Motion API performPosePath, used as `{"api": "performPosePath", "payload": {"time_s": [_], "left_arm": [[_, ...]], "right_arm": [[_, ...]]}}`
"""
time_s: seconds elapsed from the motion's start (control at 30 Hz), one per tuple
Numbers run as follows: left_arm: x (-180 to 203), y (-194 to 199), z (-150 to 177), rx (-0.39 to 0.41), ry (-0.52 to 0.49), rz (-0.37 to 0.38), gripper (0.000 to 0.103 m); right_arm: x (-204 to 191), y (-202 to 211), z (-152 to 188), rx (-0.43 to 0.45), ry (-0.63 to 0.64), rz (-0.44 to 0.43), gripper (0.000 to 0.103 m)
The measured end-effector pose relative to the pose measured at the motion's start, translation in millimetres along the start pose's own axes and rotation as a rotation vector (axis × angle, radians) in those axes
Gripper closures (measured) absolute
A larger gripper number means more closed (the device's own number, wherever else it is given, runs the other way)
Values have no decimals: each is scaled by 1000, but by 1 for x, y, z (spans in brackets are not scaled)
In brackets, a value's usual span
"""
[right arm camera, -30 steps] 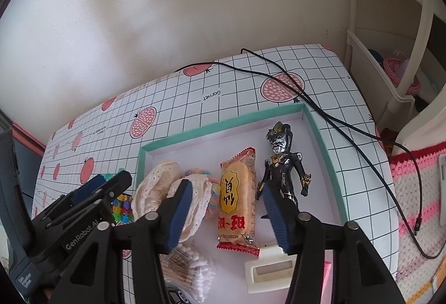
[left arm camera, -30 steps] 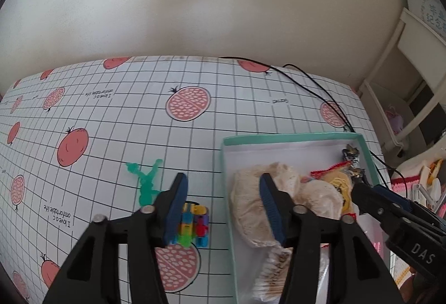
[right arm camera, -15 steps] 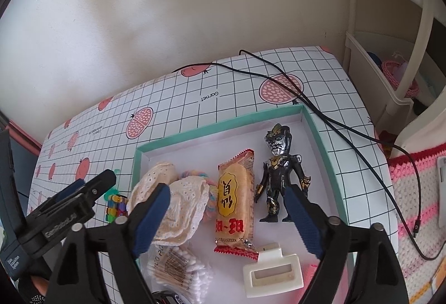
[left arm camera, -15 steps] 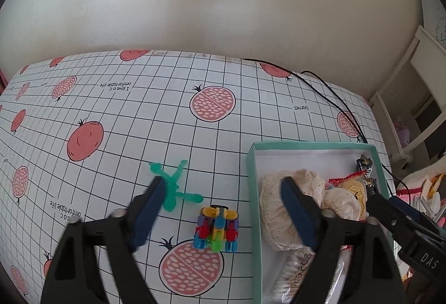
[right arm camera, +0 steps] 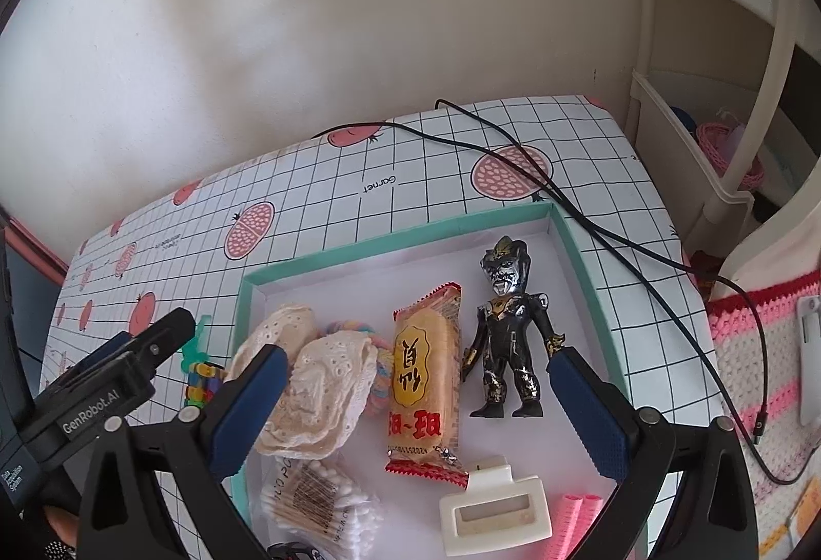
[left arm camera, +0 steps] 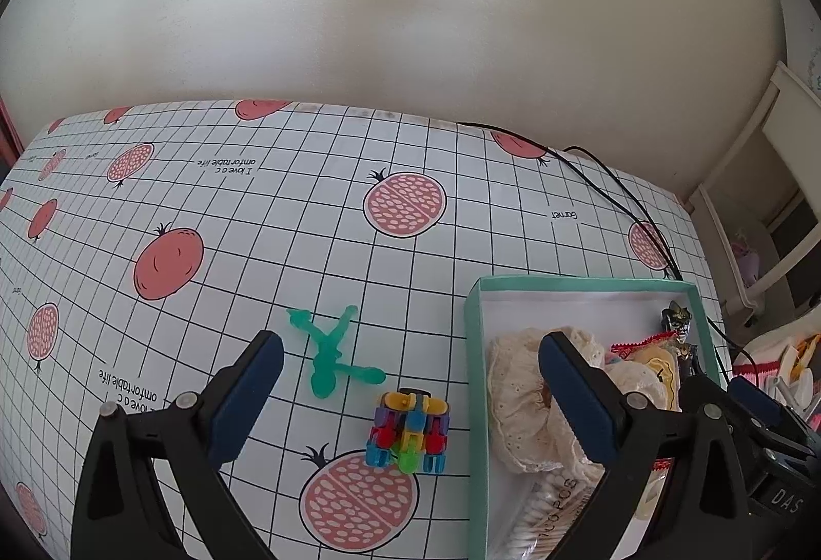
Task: Organize objects
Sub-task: 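Withdraw both grippers from the tray toward the green toy and colourful blocks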
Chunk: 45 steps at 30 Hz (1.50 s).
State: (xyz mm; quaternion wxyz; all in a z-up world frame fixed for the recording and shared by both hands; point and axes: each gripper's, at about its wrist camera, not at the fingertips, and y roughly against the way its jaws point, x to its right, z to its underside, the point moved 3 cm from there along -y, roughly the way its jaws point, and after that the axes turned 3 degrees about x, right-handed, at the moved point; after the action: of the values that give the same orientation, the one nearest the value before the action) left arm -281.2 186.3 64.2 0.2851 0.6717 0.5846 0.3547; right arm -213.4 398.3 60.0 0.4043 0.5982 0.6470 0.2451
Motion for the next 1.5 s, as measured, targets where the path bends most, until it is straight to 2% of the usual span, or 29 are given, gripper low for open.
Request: {"api": "performPosePath", "payload": {"time_s": [0.23,0.5,0.6,0.67,1.0,1.2,1.47,1.5], "left_arm": [[-14,6,-5,10,16,13,3],[-60,36,-23,65,55,-4,3],[-83,42,-30,74,80,-28,3],[-102,46,-34,56,105,-88,3],[-167,62,-36,58,216,-131,3],[-180,52,-32,25,220,-107,3],[-153,24,-28,-32,183,-24,3],[-149,21,-28,-33,173,-18,3]], "right_arm": [[-6,8,-4,19,6,-2,0],[-56,29,-14,75,62,-59,0],[-79,26,-12,66,80,-89,0],[-95,22,-10,55,103,-100,0],[-162,-8,11,-25,178,-157,1],[-169,-28,22,-81,192,-134,14],[-164,-44,30,-139,192,-122,40],[-164,-45,30,-143,192,-123,40]]}}
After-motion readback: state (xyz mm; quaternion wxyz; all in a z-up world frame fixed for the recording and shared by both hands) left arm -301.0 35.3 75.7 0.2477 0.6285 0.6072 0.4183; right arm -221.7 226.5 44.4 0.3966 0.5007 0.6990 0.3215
